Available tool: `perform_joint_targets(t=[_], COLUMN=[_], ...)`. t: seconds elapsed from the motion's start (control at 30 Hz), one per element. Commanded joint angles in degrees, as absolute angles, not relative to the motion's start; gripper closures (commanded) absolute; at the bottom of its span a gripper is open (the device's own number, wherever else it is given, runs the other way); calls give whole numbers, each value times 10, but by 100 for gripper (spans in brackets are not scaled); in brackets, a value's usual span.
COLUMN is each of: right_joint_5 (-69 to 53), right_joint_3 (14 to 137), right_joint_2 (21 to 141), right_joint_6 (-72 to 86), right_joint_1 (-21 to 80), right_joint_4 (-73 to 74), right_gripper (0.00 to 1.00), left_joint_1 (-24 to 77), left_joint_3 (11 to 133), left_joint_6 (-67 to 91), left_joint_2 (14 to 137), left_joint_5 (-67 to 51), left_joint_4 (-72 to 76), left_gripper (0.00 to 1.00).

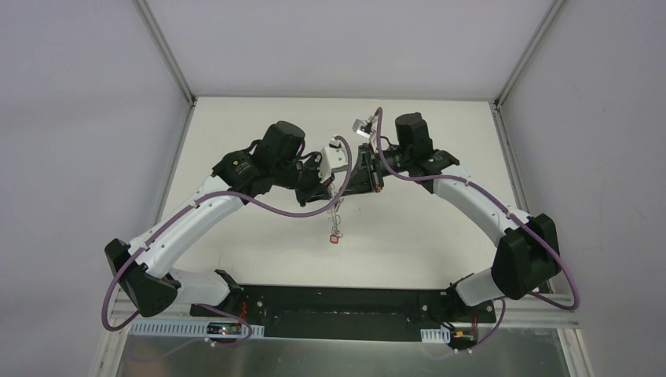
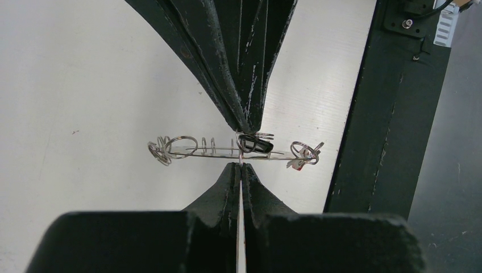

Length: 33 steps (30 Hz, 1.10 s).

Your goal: Put the keys on the keyring

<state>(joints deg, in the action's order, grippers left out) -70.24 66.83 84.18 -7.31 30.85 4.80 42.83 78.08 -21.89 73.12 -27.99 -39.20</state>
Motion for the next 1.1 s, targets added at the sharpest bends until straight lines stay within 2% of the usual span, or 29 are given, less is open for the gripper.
perform_joint_targets(t=[0.0, 1.07], right_joint_5=[-703, -693], right_joint_3=[670, 658], right_joint_2=[837, 833], right_joint_6=[-91, -98], right_joint_1=[302, 293], right_joint_4=[42, 40], right_gripper=[100, 100], left_joint_1=[435, 435], left_joint_3=[781, 786], left_joint_6=[-220, -201], left_joint_2=[724, 723], left_joint_5=[-291, -282], left_joint_4=[-369, -363], left_gripper=[100, 100])
